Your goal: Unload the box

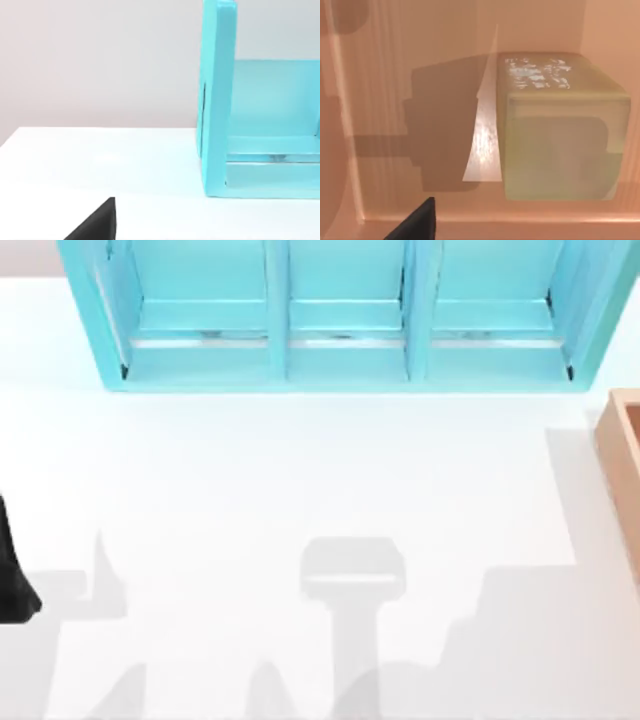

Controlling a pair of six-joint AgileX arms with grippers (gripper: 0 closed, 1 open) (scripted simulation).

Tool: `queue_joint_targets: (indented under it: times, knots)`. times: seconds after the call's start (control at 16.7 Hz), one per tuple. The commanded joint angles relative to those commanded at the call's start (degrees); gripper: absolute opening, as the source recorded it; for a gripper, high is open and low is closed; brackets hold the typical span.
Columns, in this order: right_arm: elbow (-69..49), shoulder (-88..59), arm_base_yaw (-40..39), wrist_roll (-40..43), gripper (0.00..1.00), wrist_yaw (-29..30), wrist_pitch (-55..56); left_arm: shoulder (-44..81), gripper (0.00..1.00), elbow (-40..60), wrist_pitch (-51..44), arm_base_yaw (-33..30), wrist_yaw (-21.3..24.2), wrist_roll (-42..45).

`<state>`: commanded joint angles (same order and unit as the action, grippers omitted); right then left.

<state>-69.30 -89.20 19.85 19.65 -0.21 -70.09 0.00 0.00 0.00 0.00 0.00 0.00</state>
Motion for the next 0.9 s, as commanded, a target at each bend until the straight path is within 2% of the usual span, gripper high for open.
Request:
queue_joint_targets:
  times: [0.54, 0.9]
  knots:
    - [14.2, -5.63, -0.09, -0.24, 1.0, 0.0, 20.17, 0.0, 1.0, 0.0, 0.0, 0.0, 0.0, 0.0]
    - [16.05, -6.49, -0.09, -0.25, 1.0, 0.0, 22.53, 0.0, 1.0, 0.0, 0.0, 0.0, 0.0, 0.0]
